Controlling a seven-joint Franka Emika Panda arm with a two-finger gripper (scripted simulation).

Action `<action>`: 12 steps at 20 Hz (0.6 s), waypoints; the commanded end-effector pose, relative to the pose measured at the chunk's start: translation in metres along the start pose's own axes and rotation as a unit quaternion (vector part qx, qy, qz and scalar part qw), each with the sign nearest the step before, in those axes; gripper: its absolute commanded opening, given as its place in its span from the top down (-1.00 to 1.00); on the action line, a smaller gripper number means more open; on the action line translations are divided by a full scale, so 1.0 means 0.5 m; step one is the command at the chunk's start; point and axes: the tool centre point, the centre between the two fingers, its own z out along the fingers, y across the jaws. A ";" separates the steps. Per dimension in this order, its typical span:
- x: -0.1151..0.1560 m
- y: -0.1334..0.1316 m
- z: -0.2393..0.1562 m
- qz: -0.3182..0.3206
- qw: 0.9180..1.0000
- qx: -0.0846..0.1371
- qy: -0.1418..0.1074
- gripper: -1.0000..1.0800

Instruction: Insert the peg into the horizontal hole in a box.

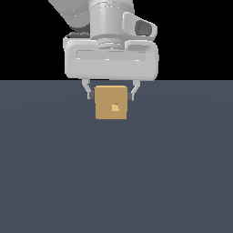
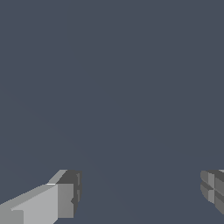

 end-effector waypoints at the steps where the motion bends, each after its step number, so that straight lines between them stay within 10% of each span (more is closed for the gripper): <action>1: 0.000 0.000 0.000 0.000 1.000 0.000 0.000 -0.92; 12: -0.170 -0.008 0.049 0.089 0.996 -0.003 0.003 -0.92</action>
